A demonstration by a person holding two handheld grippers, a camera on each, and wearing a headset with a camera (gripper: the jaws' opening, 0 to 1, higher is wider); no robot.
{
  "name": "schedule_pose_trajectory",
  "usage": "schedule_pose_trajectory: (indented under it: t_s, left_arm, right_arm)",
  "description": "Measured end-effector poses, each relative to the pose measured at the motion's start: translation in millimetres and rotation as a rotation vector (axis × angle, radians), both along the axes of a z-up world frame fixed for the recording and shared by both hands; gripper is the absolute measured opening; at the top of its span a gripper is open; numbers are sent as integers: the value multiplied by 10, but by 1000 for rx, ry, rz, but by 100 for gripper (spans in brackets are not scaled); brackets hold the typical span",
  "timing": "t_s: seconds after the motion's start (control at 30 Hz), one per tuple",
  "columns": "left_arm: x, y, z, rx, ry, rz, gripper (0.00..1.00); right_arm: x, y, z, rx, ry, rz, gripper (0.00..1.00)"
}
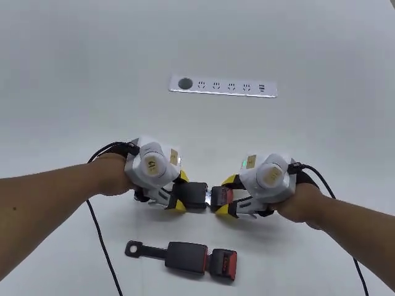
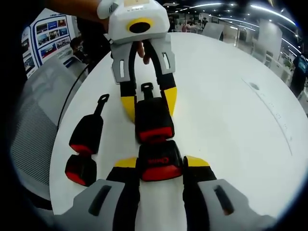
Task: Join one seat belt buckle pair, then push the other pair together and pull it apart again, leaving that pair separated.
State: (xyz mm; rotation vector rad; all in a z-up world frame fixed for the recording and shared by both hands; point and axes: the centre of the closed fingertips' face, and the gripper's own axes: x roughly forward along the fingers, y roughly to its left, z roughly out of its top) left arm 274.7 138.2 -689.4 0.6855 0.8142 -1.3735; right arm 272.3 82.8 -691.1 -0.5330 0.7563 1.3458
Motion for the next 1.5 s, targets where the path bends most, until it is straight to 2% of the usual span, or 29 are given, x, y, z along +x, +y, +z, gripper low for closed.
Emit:
schedule_pose_trajectory:
  t_s: [0.77,1.27,1.5]
  left_arm:
    - [-27,7,-8,26,-2,-59,33]
    - [-18,17,-24,35,-3,-50,34]
    - [-30,5,-9,40,-4,-51,34]
  right_arm:
    - [-23,21,9,-58,-14,39,32]
    - [-19,20,8,-91,-18,48,32]
    - [-30,-44,9,-103,-23,54,32]
